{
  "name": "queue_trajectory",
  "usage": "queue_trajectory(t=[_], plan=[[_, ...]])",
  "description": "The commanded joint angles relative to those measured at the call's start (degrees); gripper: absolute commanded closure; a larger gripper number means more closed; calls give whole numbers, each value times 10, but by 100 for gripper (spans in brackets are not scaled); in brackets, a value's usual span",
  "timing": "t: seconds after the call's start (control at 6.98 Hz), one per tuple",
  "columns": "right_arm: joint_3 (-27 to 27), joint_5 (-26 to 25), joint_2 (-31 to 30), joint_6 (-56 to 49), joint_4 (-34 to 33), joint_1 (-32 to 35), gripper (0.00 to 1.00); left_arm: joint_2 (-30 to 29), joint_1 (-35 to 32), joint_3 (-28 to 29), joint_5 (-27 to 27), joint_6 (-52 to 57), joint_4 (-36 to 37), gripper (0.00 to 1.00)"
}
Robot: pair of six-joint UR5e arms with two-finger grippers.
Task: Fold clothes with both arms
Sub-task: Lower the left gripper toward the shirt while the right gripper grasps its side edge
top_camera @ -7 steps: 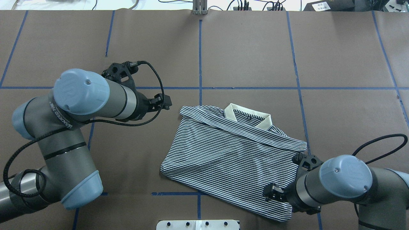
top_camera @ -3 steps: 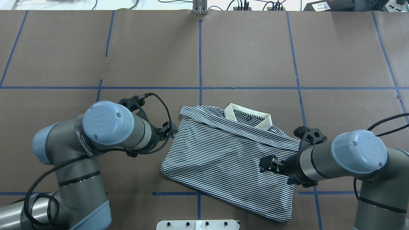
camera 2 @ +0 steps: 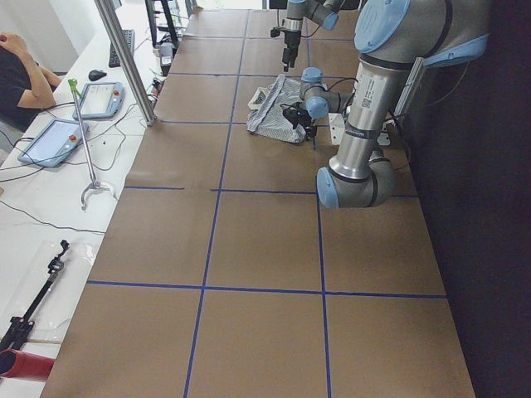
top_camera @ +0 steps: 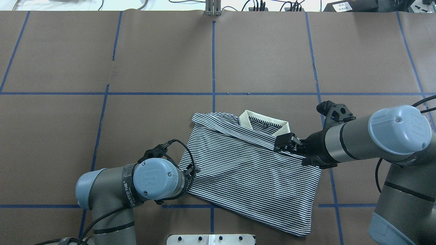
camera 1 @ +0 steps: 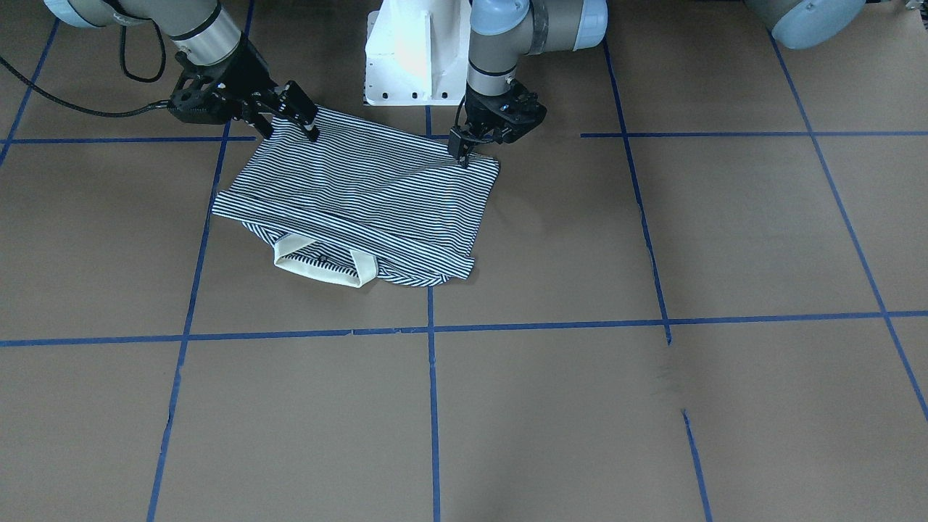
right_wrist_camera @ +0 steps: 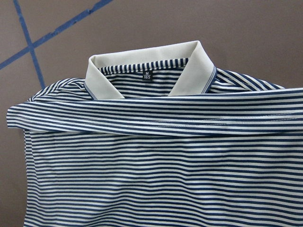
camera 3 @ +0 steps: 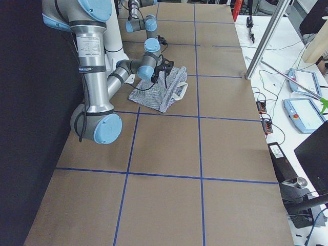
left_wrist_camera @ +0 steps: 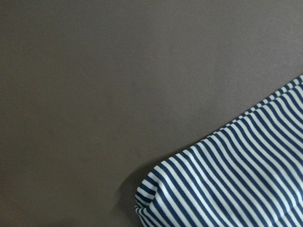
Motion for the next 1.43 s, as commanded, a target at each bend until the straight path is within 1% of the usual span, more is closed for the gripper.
queue_trajectory(t=[0.0,0.14,0.29,0.43,0.57,1.0,1.29], plan=[[0,0,2,-1,0,3,0,0,2,10,13,-3,1,7],[0,0,2,-1,0,3,0,1,1,10,13,-3,2,16],[0,1,2,-1,0,3,0,1,1,10,16,-3,2,40],[1,1,2,-1,0,4,0,1,1,9,17,-3,2,86],[2,1,2,-1,0,4,0,1,-1,6,17,0,2,100],[2,1,2,-1,0,5,0,-1,-16,-4,16,12,2,100],[7,1,-2,-1,0,8,0,-1,-69,3,25,54,1,100]])
